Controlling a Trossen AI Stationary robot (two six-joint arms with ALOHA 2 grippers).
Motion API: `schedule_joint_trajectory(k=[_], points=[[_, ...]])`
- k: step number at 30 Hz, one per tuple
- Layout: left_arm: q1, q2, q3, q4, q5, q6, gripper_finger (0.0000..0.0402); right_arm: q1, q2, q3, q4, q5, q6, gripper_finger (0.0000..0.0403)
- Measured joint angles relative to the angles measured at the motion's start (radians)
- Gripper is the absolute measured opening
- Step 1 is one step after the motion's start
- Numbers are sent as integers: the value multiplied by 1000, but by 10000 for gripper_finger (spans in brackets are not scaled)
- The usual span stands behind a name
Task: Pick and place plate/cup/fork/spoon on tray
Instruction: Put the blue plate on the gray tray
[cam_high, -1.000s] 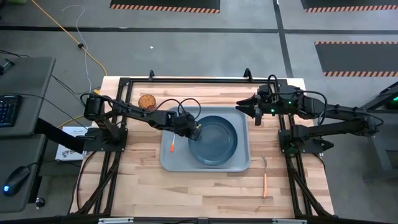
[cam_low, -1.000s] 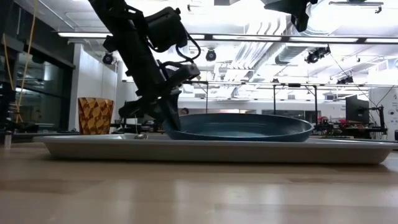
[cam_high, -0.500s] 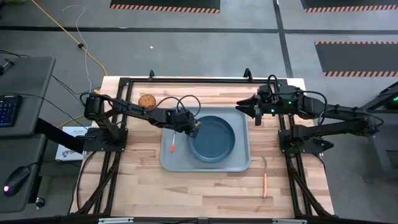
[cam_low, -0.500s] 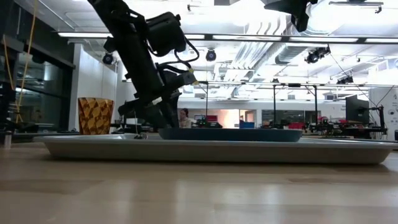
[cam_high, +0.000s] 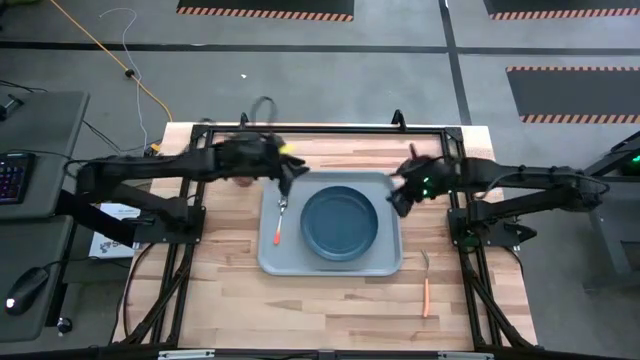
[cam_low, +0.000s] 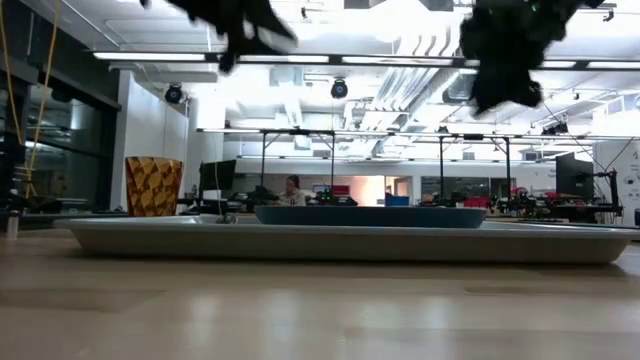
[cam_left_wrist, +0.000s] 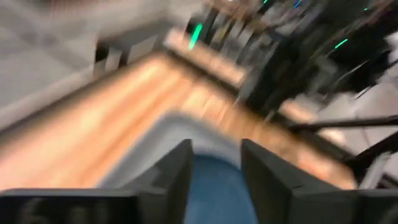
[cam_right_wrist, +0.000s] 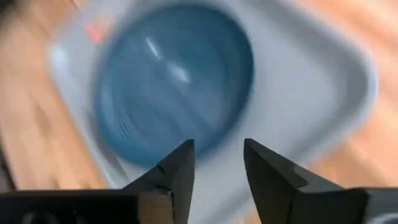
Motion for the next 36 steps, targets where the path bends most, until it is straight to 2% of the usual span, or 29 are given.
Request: schedule_joint_trajectory(k=[4, 5, 9, 15, 19, 33, 36], points=[[-66, -129, 0, 68, -36, 110, 27, 90, 109, 0, -153, -6, 85, 92], [-83, -153, 0, 81, -38, 132, 14, 113, 135, 0, -168, -3, 107, 77], [-139, -215, 0, 167, -37, 217, 14, 182, 254, 0, -132, 27, 169, 12], [-167, -243, 0, 263, -37, 287, 4, 208, 457, 0, -29, 23, 211, 13], [-169, -242, 0, 275, -35, 300, 1, 207, 541, 0, 62, 11, 211, 4], [-166, -242, 0, 271, -39, 343, 1, 154, 563, 0, 187, -6, 211, 0], [-166, -242, 0, 271, -40, 363, 1, 140, 563, 0, 199, -37, 181, 0]])
